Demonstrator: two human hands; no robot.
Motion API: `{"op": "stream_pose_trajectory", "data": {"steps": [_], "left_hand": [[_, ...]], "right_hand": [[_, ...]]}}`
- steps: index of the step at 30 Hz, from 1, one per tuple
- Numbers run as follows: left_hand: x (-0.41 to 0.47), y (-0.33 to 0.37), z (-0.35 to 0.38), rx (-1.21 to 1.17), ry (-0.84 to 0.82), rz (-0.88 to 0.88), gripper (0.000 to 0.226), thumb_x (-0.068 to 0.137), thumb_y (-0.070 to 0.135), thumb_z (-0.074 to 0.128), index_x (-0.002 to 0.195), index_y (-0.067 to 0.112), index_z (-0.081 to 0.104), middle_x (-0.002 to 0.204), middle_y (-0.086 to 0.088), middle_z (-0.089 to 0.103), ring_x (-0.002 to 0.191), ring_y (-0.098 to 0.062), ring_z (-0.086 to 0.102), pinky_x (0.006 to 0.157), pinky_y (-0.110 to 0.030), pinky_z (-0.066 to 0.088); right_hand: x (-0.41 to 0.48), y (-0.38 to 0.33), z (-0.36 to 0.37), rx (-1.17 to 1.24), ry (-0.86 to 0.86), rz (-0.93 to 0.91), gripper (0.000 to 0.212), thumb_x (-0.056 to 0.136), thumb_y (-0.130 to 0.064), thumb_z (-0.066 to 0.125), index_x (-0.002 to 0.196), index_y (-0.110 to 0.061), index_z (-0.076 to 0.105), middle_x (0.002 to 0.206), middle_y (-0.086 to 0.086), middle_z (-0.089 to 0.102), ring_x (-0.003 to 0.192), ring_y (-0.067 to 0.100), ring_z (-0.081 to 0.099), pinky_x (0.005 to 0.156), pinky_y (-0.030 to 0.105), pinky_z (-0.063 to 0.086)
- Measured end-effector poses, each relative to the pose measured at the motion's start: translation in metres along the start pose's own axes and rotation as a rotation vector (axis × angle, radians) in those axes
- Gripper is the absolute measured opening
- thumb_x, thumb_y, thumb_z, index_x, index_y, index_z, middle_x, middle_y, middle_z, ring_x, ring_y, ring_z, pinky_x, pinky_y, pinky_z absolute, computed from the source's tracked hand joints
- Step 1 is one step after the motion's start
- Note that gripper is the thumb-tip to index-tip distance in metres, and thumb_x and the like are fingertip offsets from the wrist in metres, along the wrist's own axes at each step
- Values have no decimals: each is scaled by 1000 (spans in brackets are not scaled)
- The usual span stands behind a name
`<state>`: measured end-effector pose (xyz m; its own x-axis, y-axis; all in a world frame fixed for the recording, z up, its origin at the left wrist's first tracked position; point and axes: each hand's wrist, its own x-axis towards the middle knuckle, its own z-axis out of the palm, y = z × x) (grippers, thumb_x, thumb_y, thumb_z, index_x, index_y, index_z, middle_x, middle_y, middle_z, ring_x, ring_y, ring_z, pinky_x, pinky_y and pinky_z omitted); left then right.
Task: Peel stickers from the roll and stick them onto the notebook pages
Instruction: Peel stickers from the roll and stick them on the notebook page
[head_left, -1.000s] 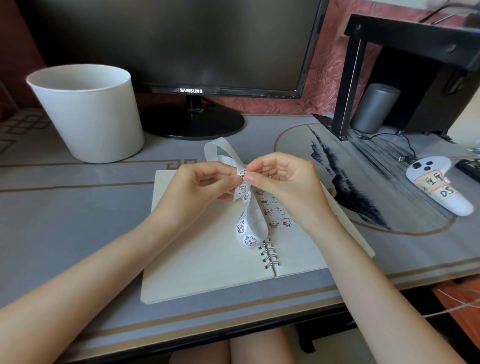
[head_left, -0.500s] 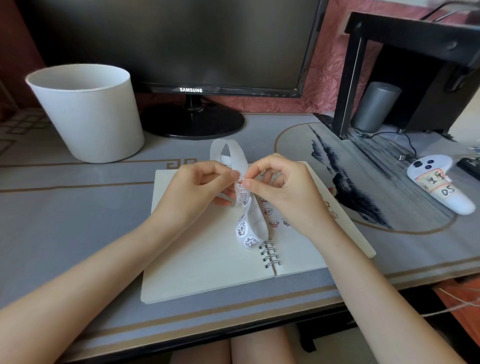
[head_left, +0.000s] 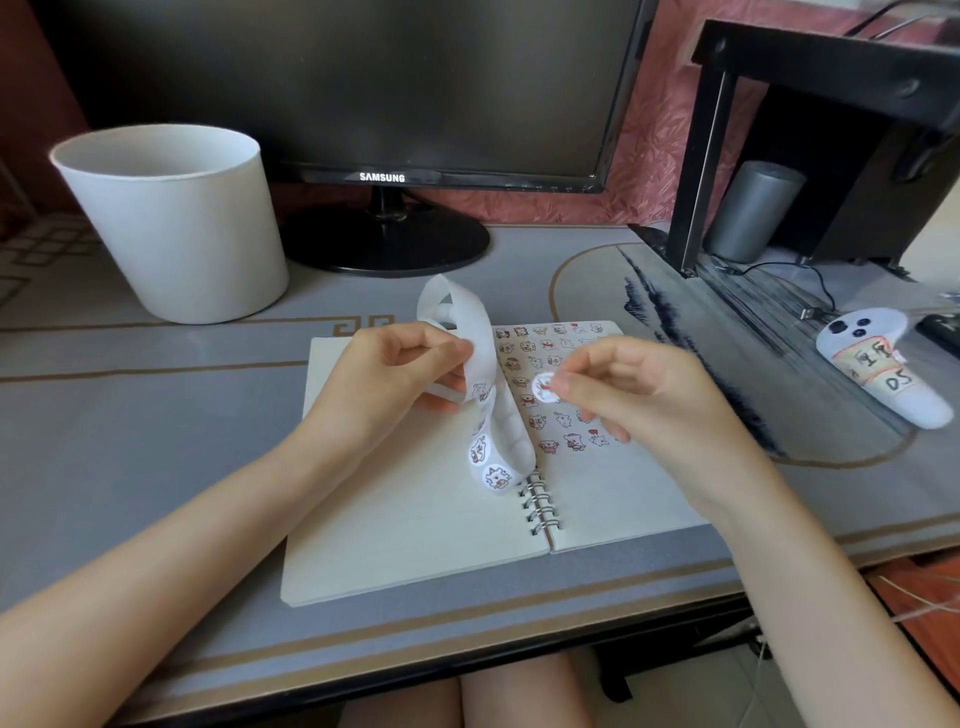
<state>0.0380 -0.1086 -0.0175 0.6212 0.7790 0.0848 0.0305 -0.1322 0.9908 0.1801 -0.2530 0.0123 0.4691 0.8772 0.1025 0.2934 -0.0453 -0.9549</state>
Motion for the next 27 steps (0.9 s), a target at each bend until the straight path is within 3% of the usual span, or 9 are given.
{"op": "stream_pose_trajectory", "data": {"steps": [3, 7, 11, 16, 19, 27], "left_hand": [[0, 0, 1, 14, 2, 2, 20, 90, 13, 60, 82, -5, 67, 77, -12, 66, 65, -10, 63, 59, -19, 55], [0, -1, 2, 36, 5, 3, 22, 90, 14, 61, 82, -6, 67, 79, -14, 66, 65, -10, 63, 60, -19, 55], [0, -1, 2, 43, 11, -11, 20, 89, 14, 61, 79, -1, 68, 78, -12, 68, 62, -11, 64, 62, -19, 55], [0, 0, 2, 40, 8, -26, 18, 89, 14, 62, 78, 3, 69, 75, -9, 68, 62, -10, 65, 60, -17, 54], [-1, 0, 3, 41, 7, -31, 17, 89, 14, 62, 77, 5, 69, 73, -6, 68, 61, -9, 65, 60, -16, 53], [0, -1, 1, 37, -6, -23, 19, 89, 16, 62, 79, 1, 69, 73, -6, 68, 63, -12, 65, 66, -21, 56]], "right_hand": [[-12, 6, -13, -42, -64, 137, 4, 79, -12, 72, 77, -12, 69, 59, -7, 61, 46, -1, 46, 45, 7, 33], [-17, 16, -14, -101, -53, 230, 6, 76, -12, 75, 73, -15, 70, 67, 0, 70, 54, 5, 52, 49, 7, 39], [-16, 18, -11, -109, -72, 235, 6, 74, -13, 77, 75, -11, 72, 78, 11, 73, 71, 17, 57, 51, 11, 41], [-17, 19, -7, -156, -77, 233, 8, 71, -16, 80, 69, -16, 72, 68, -1, 70, 64, 8, 54, 53, 9, 40], [-16, 19, -7, -173, -77, 227, 7, 70, -16, 80, 70, -15, 72, 69, 0, 70, 64, 9, 54, 55, 9, 41], [-17, 22, -4, -184, -51, 206, 8, 73, -10, 78, 68, -14, 72, 74, 8, 72, 67, 12, 57, 71, 26, 47]]}}
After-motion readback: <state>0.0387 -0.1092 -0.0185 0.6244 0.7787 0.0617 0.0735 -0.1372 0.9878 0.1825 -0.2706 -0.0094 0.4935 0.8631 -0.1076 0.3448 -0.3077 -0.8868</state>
